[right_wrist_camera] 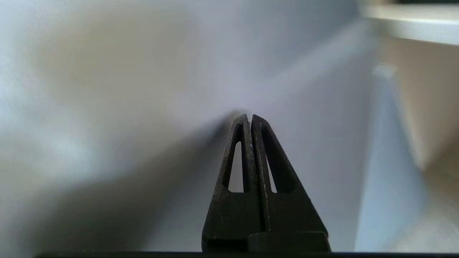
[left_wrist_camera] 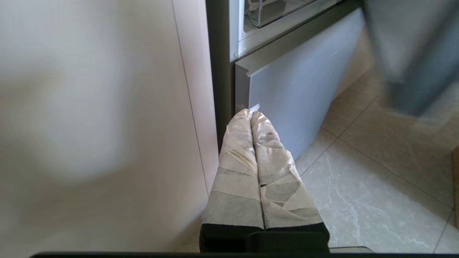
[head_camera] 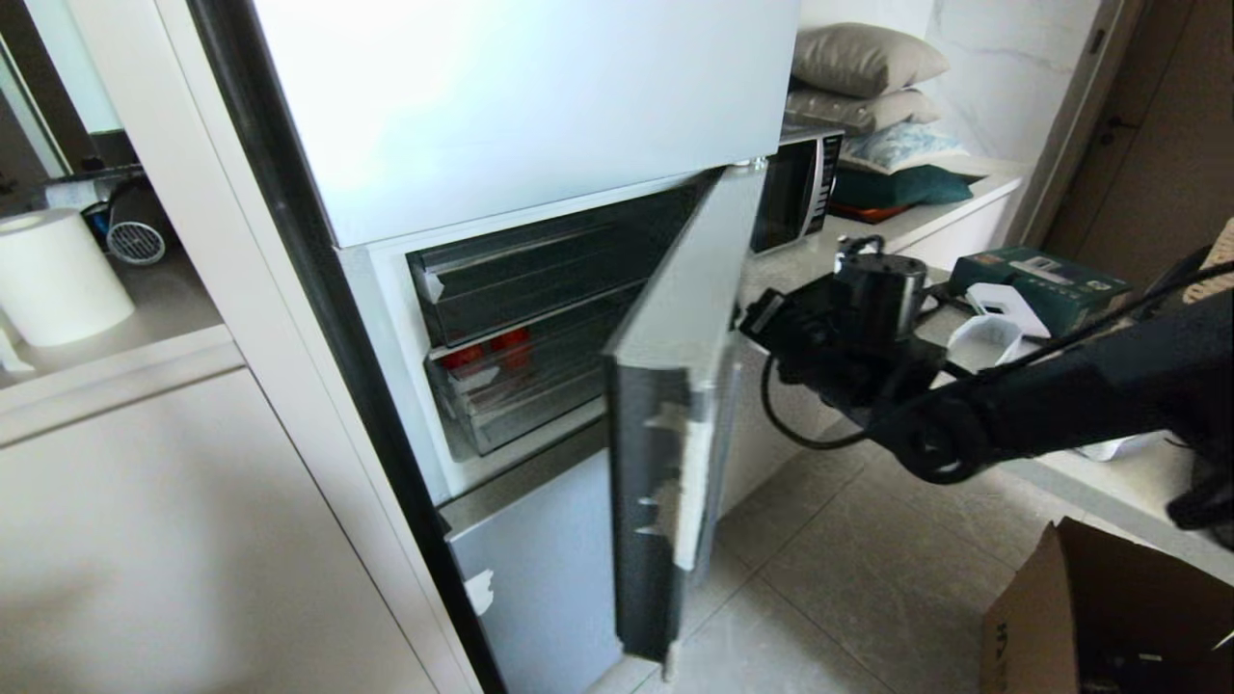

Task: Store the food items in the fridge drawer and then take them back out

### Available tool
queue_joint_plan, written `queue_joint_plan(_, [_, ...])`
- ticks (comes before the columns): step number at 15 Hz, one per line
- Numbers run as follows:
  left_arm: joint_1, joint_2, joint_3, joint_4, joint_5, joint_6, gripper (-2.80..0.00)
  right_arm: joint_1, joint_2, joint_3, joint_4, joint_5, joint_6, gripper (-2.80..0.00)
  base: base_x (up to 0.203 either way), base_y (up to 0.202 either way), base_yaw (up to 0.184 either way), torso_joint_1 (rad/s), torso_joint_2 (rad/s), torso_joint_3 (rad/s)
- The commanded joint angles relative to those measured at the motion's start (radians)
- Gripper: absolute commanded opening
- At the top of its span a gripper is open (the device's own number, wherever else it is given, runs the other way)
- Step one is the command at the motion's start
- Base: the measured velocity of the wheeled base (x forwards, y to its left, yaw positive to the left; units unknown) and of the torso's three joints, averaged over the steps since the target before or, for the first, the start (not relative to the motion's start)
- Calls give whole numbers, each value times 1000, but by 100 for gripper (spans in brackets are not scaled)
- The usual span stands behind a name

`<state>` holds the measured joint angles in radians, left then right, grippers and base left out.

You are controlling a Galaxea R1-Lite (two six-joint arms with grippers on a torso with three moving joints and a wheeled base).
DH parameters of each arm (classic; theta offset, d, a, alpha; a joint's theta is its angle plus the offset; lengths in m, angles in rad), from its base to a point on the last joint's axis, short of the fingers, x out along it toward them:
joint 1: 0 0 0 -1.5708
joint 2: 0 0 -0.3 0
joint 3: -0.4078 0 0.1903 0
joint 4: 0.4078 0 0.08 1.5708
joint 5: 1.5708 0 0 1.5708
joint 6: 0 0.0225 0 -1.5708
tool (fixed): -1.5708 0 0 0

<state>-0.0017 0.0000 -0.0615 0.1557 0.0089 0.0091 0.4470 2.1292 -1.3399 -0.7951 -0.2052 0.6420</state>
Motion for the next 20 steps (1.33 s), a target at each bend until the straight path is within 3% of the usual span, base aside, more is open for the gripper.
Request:
queue_joint_plan(1, [0,2,0,1,0,0,-280,31,178,-258,73,-9,-23,-280,0,0,0,0,0,0])
queue_joint_plan(3, [0,2,0,1,0,0,-280,41,268,-414,175,13,-44,-280,0,0,0,0,0,0])
queue_joint_plan(4, [0,2,0,1,0,0,-280,43,288,-439,203,67,-51,-280,0,0,0,0,0,0])
queue_joint_plan(9, [0,2,0,1,0,0,-280,42,336,-474,204,244,-77,-280,0,0,0,0,0,0])
queue_joint_plan(12, [0,2,0,1,0,0,-280,31,341,-489,187,416,-71,-280,0,0,0,0,0,0])
queue_joint_plan(15, [0,2,0,1,0,0,-280,30,388,-580,195,405,-71,-280,0,0,0,0,0,0])
queue_joint_plan(17, [0,2,0,1,0,0,-280,30,377,-561,191,378,-76,-280,0,0,0,0,0,0])
queue_joint_plan(20, [0,2,0,1,0,0,-280,35,251,-363,187,360,-103,-280,0,0,0,0,0,0])
